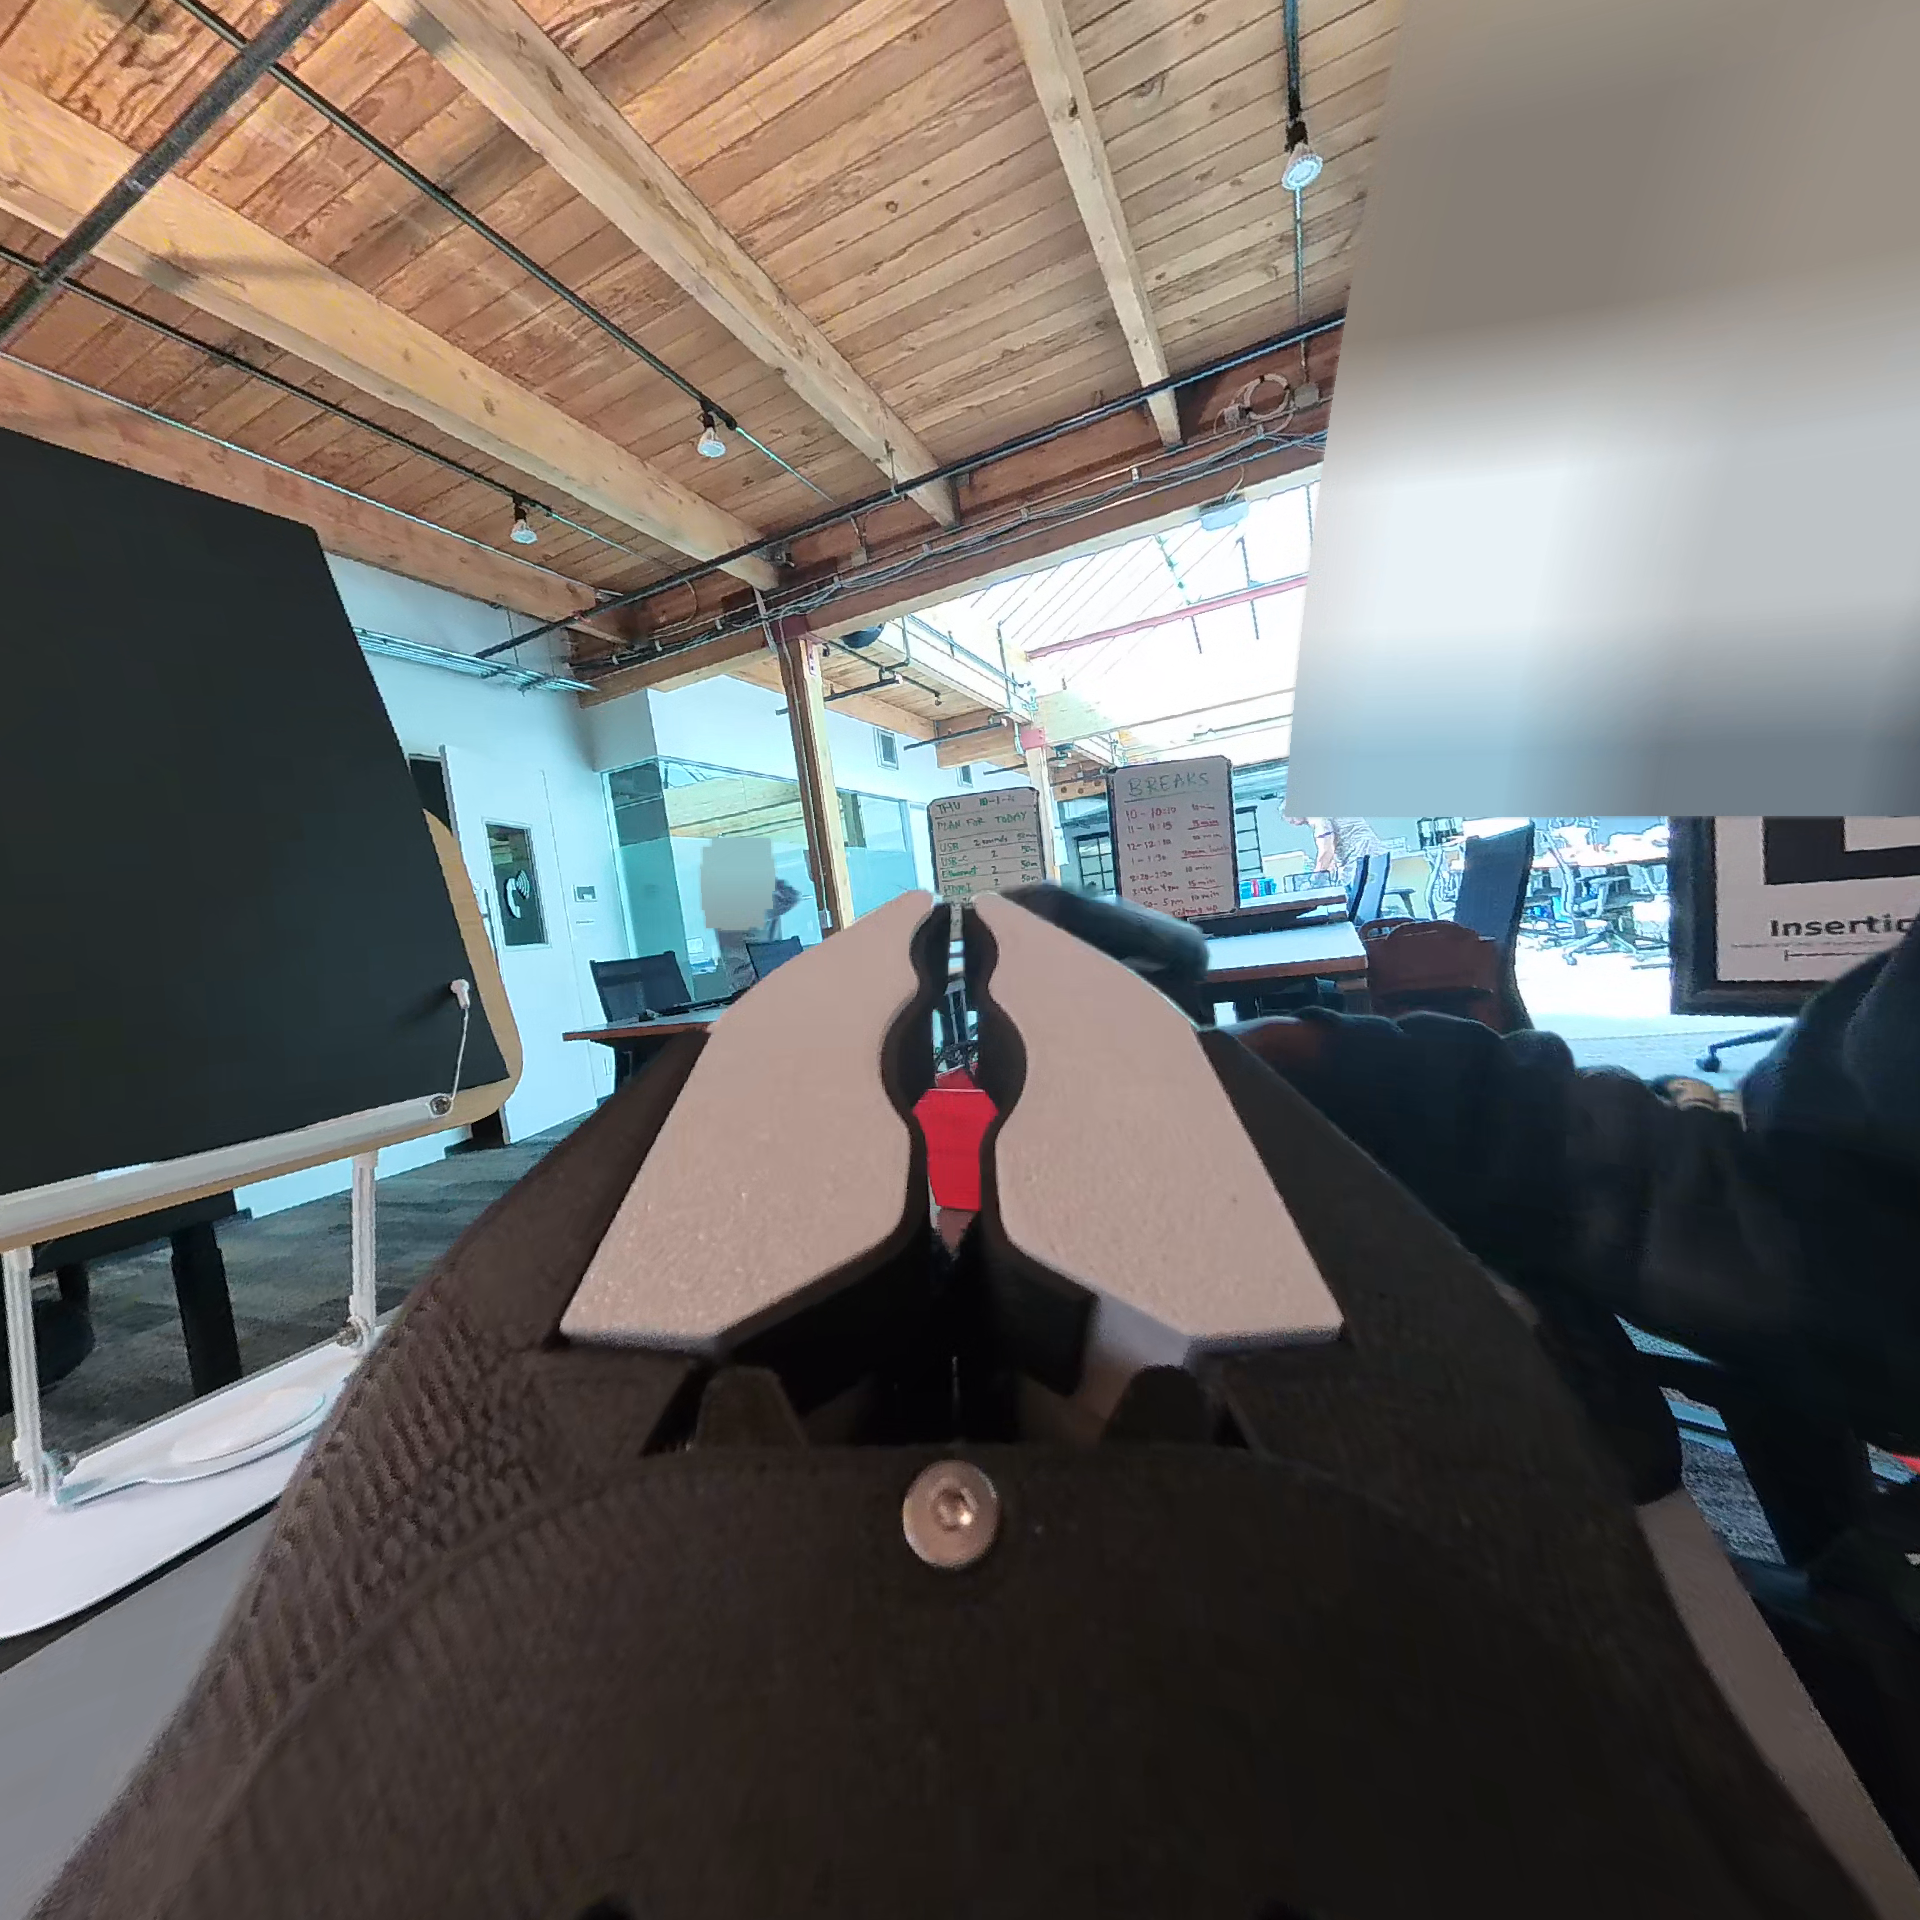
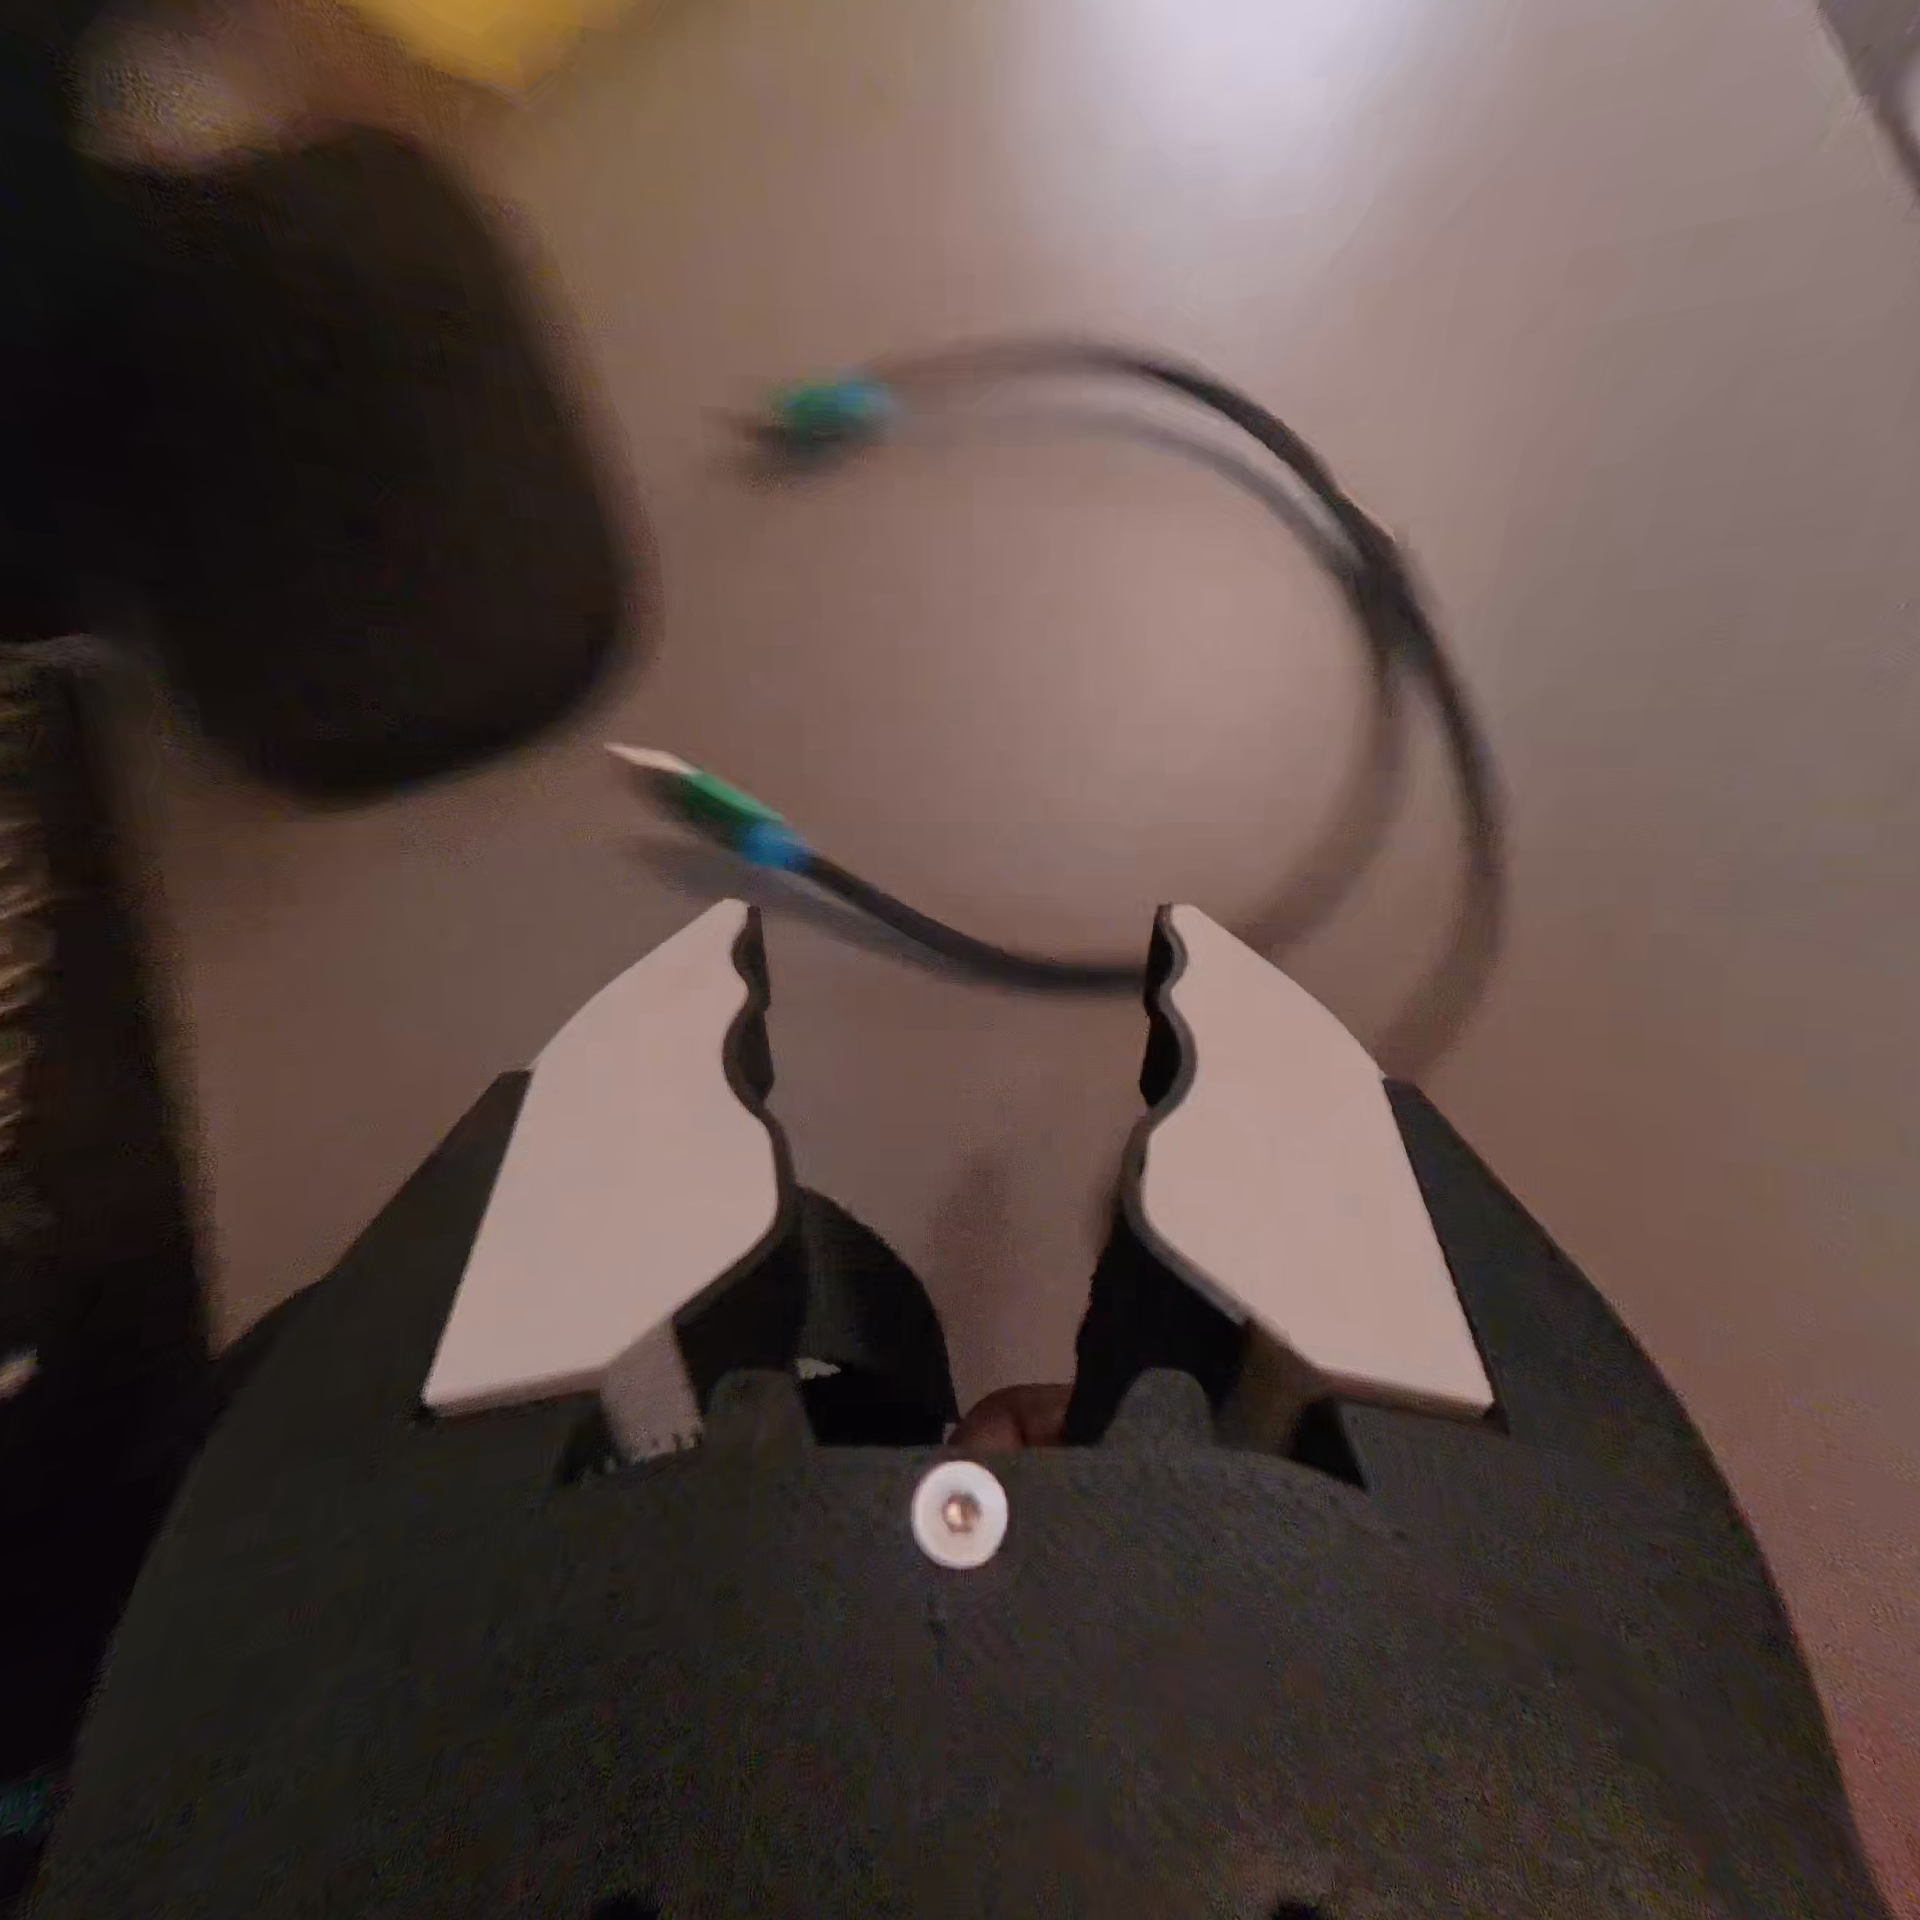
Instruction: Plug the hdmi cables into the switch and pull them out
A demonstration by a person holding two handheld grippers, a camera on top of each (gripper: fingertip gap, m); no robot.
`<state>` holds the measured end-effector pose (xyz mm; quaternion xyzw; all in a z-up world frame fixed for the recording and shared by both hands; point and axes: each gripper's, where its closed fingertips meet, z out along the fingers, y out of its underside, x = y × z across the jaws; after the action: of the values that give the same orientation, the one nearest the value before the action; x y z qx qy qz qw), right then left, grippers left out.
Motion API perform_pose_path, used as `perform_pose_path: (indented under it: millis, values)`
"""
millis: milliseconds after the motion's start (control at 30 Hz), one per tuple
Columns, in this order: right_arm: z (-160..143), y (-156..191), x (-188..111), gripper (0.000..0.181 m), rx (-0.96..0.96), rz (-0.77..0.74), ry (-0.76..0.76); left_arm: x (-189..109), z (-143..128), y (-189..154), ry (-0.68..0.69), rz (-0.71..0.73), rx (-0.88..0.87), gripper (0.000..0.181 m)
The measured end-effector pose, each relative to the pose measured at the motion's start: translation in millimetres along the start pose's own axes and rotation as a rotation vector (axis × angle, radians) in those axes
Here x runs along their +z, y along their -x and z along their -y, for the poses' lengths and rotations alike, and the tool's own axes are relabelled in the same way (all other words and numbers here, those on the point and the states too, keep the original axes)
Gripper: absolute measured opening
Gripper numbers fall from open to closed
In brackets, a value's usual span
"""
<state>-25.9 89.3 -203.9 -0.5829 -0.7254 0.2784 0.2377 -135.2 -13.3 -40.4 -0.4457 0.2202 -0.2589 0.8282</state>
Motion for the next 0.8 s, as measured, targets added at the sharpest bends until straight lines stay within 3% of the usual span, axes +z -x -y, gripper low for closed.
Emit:
perform_pose_path:
  millis: [67, 133, 267, 367, 433, 533, 633, 733, 800]
  values:
    - [14.4, 49.5, 9.4, 0.065, -0.181, 0.189, -0.083, 0.5, -2.8, 0.8, 0.012, 0.004, -0.006, 0.002]
    - [9.7, 63.2, 26.8, 0.064, -0.301, 0.204, -0.033, 1.2, -6.5, 0.8, 0.030, 0.006, -0.004, 0.002]
    - [0.2, 67.4, 58.4, 0.057, -0.444, 0.201, 0.046, 2.5, -12.2, 1.9, 0.057, 0.018, 0.002, 0.003]
    - [-8.1, 54.7, 72.9, 0.024, -0.576, 0.080, 0.104, 2.4, -14.2, 3.1, 0.064, 0.024, -0.009, 0.005]
    - [1.1, 51.0, 71.4, 0.021, -0.666, 0.004, 0.030, 2.4, -14.4, 4.1, 0.061, 0.028, -0.026, 0.006]
    - [41.5, 46.2, 44.4, 0.018, -0.691, -0.116, -0.233, 2.8, -13.7, 0.8, 0.047, -0.011, -0.122, 0.012]
    - [92.3, 44.5, -12.2, 0.017, -0.686, -0.269, -0.608, 6.1, -14.7, -5.8, 0.035, -0.104, -0.379, 0.026]
    - [120.9, 46.5, -67.0, 0.016, -0.662, -0.400, -0.887, 14.8, -19.5, -26.5, 0.069, -0.262, -0.649, 0.045]
    - [132.3, 51.4, -97.1, 0.016, -0.649, -0.471, -1.039, 27.9, -36.2, -41.2, 0.156, -0.296, -0.763, 0.048]
